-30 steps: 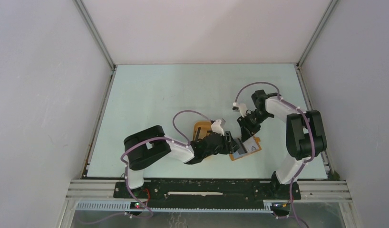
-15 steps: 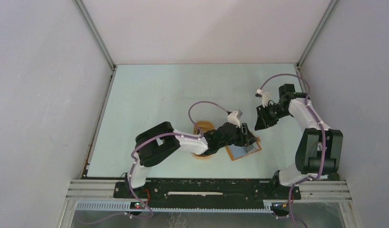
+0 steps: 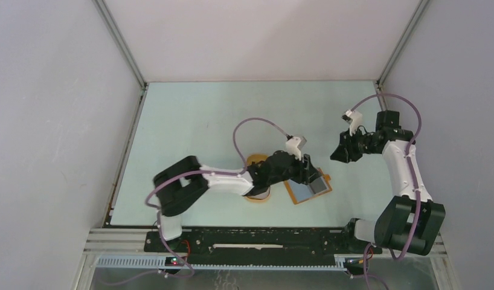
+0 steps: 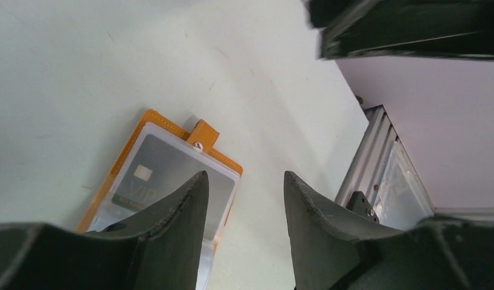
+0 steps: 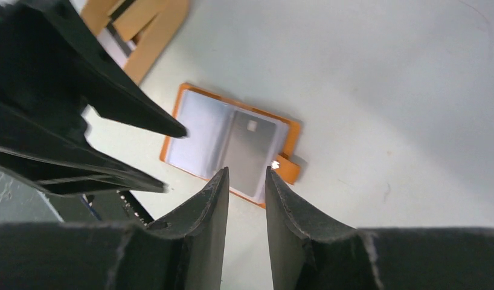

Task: Put the credit cards into the card holder
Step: Insert the credit card into the card holder, then pick up the credit card from the storage box.

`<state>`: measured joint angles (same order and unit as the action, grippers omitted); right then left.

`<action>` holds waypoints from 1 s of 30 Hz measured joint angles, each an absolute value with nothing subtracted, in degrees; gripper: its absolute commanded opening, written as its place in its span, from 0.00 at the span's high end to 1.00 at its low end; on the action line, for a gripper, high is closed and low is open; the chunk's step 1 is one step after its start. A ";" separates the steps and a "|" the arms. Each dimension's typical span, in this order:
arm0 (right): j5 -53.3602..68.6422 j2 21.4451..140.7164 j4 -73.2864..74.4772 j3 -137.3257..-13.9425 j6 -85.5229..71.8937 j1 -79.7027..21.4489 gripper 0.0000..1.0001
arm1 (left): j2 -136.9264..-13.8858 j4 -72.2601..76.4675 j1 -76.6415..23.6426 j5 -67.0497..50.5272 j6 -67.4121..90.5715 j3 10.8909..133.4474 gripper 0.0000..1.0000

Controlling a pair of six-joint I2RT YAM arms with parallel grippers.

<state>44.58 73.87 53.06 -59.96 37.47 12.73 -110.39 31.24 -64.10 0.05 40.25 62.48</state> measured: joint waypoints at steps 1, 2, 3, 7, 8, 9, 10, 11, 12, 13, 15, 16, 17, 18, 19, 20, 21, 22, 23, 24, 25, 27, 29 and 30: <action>46.04 73.65 53.49 -59.72 38.72 12.38 0.63 | -107.00 31.33 -64.10 0.62 38.54 60.14 0.46; 47.29 73.49 53.95 -59.48 39.88 11.88 0.62 | -103.92 31.35 -64.10 1.30 37.21 58.15 0.45; 48.45 73.38 54.50 -59.20 41.06 11.05 0.62 | -100.16 31.55 -64.10 2.11 35.57 55.81 0.45; 50.13 72.58 54.96 -58.30 42.76 5.58 0.60 | -87.00 30.15 -64.14 6.92 29.91 49.93 0.44; 50.09 72.23 54.83 -58.15 42.81 3.99 0.59 | -84.86 29.08 -64.14 8.01 28.77 49.52 0.44; 50.02 71.81 54.59 -58.00 42.87 2.17 0.59 | -83.09 27.46 -64.14 9.21 27.64 49.41 0.44; 49.98 71.40 54.37 -57.91 42.94 0.36 0.59 | -81.80 25.67 -64.14 10.55 26.63 49.41 0.44; 49.82 70.91 54.04 -57.82 42.94 -1.41 0.58 | -80.84 23.70 -64.14 11.75 25.76 49.41 0.44; 49.63 70.48 53.74 -57.76 42.87 -2.83 0.57 | -79.88 20.86 -64.14 13.30 24.69 49.41 0.43; 49.23 69.97 53.25 -57.67 42.65 -4.45 0.57 | -79.29 18.44 -64.14 14.55 23.90 49.41 0.43; 48.23 68.99 52.34 -57.54 42.06 -7.11 0.57 | -78.24 11.25 -64.14 18.35 21.96 49.43 0.40; 47.59 68.58 51.86 -57.47 41.78 -8.01 0.57 | -77.89 7.44 -64.14 20.29 21.10 49.47 0.37; 46.96 68.27 51.46 -57.43 41.58 -8.54 0.57 | -77.71 4.45 -64.12 21.93 20.56 49.52 0.36; 46.30 68.03 51.07 -57.41 41.25 -8.88 0.57 | -77.60 0.95 -64.05 23.94 20.10 49.54 0.36; 45.58 67.92 50.72 -57.41 40.99 -9.06 0.57 | -77.58 -2.13 -63.86 25.39 19.77 49.58 0.36; 45.08 67.92 50.48 -57.41 40.73 -9.06 0.57 | -77.62 -5.28 -63.44 26.44 19.49 49.69 0.36; 44.36 67.92 50.09 -57.36 40.51 -9.06 0.57 | -77.80 -8.34 -62.85 26.94 19.46 49.95 0.36; 43.77 67.92 49.95 -57.34 40.34 -9.06 0.57 | -78.17 -10.35 -62.24 27.03 19.44 50.39 0.36; 43.29 67.92 49.82 -57.34 40.21 -9.06 0.57 | -79.00 -12.58 -61.23 26.92 19.46 51.29 0.37; 42.63 67.92 49.74 -57.34 40.10 -9.06 0.57 | -80.25 -14.31 -60.20 26.85 19.51 52.49 0.38; 42.30 67.94 49.69 -57.34 39.97 -9.06 0.57 | -81.56 -15.38 -59.44 26.79 19.51 53.63 0.40; 41.80 68.05 49.50 -57.32 39.86 -9.04 0.58 | -84.51 -17.17 -58.13 26.68 19.51 55.83 0.42; 41.43 68.18 49.41 -57.30 39.70 -9.04 0.58 | -86.83 -18.41 -57.56 26.30 19.46 57.43 0.44; 41.30 68.29 49.41 -57.30 39.70 -8.99 0.58 | -88.16 -19.27 -57.43 25.91 19.40 58.39 0.44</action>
